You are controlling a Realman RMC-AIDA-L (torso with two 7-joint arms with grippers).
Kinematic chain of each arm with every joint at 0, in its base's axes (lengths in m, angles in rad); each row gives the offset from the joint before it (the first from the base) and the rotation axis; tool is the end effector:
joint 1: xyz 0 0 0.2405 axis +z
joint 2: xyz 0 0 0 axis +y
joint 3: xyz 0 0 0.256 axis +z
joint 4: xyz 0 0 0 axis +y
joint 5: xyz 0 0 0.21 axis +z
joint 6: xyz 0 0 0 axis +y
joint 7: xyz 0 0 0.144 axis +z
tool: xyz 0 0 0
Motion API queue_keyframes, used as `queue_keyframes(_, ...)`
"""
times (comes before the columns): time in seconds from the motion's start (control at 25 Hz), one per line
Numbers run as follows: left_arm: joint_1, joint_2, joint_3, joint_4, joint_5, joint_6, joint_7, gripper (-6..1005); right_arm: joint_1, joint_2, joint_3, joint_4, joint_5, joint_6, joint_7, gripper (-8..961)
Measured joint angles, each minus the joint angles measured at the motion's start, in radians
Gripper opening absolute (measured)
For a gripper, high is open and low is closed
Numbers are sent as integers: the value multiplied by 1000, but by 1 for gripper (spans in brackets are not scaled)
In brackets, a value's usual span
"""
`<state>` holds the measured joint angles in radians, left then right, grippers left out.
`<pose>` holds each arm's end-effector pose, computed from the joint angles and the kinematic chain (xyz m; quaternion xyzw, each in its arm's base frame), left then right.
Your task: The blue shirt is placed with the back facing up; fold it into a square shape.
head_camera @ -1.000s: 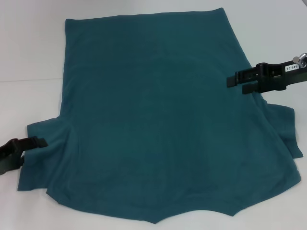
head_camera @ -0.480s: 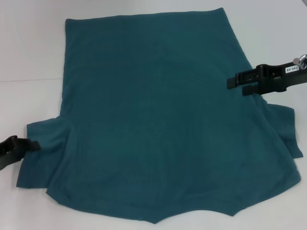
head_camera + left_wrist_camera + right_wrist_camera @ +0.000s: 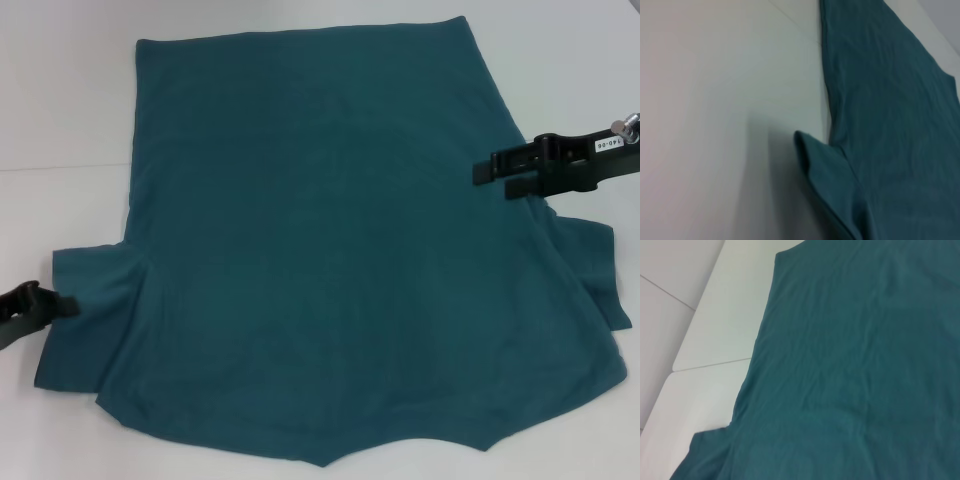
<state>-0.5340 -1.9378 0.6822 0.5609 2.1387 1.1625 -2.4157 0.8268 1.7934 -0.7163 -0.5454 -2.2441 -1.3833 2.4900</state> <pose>-0.3455 0.3648 0.0477 -0.6641 -0.6848 -0.1996 0.2239 0.2433 0.4335 0.0932 -0.7759 0.5948 0.1393 0.1579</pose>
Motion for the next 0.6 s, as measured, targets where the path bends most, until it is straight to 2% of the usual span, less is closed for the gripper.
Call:
queue_keyframes(0.2, -22, 21, 7, 49, 95, 16, -4, 3, -1, 1, 0, 1, 0, -3, 0, 732)
queue_keyframes(0.32, -37, 25, 13, 78, 152, 15, -1, 3, -1, 1, 0, 1, 3, -4, 0, 732)
queue_keyframes(0.44, -55, 6, 42, 177, 244, 6, 7, 4, -1, 2, 0, 1, 4, -4, -1, 732)
queue_keyframes(0.6, -68, -3, 63, 230, 279, 8, -6, 4, -2, 3, 0, 1, 4, -4, -2, 732)
